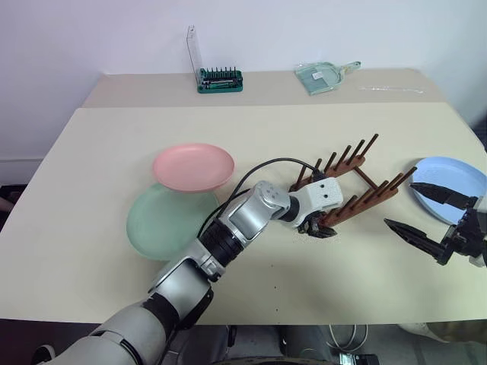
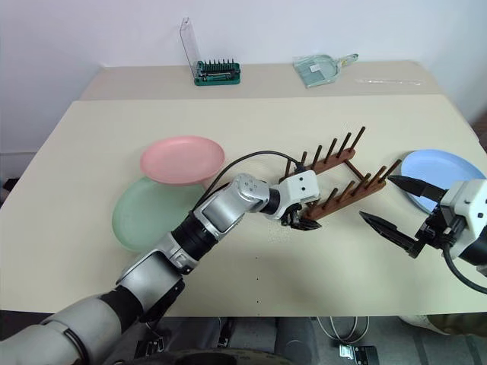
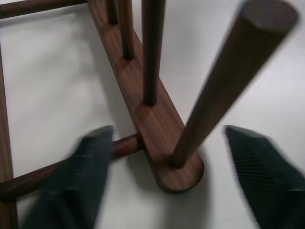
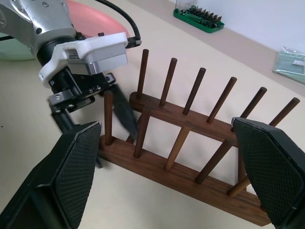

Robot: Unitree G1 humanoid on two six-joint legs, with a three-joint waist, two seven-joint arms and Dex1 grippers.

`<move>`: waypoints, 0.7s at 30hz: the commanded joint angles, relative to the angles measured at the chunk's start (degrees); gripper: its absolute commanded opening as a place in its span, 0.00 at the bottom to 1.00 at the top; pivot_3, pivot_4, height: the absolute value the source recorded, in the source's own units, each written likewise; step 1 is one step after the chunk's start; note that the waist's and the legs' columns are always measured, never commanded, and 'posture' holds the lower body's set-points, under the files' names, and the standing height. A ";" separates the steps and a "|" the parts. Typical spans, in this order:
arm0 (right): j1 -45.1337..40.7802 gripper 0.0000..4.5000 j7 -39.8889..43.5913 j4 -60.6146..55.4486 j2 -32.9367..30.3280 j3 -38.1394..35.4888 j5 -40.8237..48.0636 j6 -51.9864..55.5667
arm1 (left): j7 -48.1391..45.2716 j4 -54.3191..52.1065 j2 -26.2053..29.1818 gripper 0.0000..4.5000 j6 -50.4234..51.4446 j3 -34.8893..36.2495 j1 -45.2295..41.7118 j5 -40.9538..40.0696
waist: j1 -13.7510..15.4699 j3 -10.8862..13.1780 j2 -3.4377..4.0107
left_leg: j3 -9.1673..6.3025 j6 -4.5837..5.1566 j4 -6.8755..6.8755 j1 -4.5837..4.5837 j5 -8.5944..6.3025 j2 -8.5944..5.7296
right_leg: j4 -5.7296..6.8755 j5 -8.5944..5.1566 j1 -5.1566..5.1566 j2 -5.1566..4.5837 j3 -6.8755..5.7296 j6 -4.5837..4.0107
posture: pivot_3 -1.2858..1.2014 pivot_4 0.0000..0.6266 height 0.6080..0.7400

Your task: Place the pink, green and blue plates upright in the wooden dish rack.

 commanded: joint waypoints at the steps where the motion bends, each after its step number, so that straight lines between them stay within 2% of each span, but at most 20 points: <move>1: -0.57 1.00 -0.23 -1.04 -0.07 -1.68 0.53 -1.18 | 0.20 1.17 -0.14 0.27 1.54 -0.62 1.28 0.41 | 0.02 0.00 0.00 | 0.00 0.00 0.00 0.01 0.00 0.00 | 0.00 0.00 0.00 0.00 0.00 0.00 | 0.52 0.24 1.00; 4: -0.60 1.00 -0.27 -0.96 -0.07 -1.65 0.46 -1.33 | 0.85 1.43 -0.21 0.04 1.94 0.04 1.30 0.28 | 0.15 -0.02 -0.01 | 0.00 0.00 0.00 0.08 0.00 0.00 | -0.02 0.00 0.09 0.00 0.00 0.01 | 0.52 0.24 1.00; 5: -0.63 1.00 -0.28 -0.91 -0.04 -1.60 0.44 -1.39 | 0.82 1.48 -0.18 0.02 2.04 0.33 1.28 0.12 | 0.16 -0.04 0.00 | 0.00 0.01 0.01 0.07 -0.01 0.00 | -0.02 0.00 0.09 0.00 0.00 0.02 | 0.52 0.24 1.00; 17: -0.52 1.00 -0.59 -0.62 0.34 -1.24 0.34 -1.98 | 3.99 3.43 3.35 0.02 -1.34 5.69 -0.72 0.23 | -0.18 -0.06 0.03 | 0.13 0.03 0.01 0.21 -0.02 0.04 | 0.02 0.01 0.13 0.05 0.11 0.04 | 0.52 0.24 1.00; 21: -0.73 1.00 -0.56 -0.44 0.31 -0.84 0.39 -2.07 | 3.93 3.09 5.57 0.02 -6.05 5.16 -0.72 1.43 | -0.14 -0.07 0.05 | 0.15 0.02 0.00 0.22 -0.02 0.08 | 0.02 0.01 0.13 0.08 0.13 0.04 | 0.52 0.24 1.00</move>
